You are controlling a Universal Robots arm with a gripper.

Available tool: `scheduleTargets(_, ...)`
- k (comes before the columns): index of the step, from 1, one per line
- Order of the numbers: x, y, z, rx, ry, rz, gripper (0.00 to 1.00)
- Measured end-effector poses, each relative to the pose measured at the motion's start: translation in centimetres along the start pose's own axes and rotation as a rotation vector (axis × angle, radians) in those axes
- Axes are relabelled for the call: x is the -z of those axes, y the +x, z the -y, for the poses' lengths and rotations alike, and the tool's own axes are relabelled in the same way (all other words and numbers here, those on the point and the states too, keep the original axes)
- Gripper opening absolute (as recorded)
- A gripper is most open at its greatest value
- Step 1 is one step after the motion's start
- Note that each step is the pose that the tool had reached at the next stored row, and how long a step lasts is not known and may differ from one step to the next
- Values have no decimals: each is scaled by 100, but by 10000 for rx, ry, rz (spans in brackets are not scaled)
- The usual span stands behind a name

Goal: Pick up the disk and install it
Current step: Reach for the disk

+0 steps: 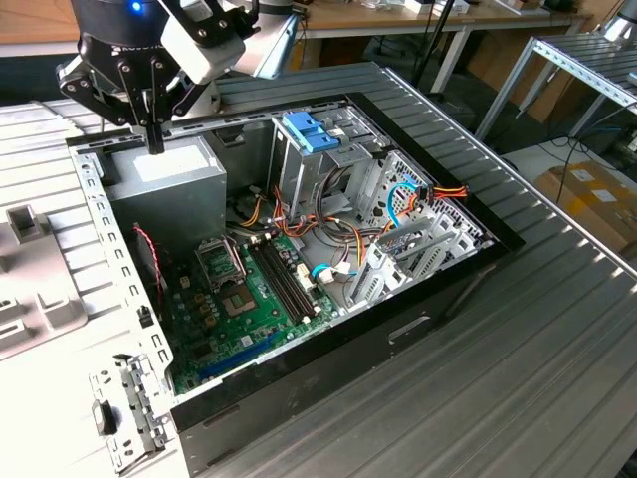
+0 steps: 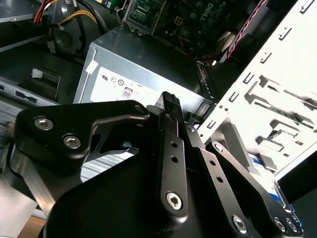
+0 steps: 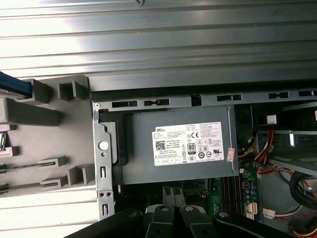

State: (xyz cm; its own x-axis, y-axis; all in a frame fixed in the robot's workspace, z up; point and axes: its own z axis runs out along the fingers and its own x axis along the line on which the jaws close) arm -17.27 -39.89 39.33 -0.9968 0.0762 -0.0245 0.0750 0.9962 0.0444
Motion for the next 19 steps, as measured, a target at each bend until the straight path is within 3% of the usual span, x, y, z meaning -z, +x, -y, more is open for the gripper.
scheduleTargets(19,1,52,4,-1,0,0,11)
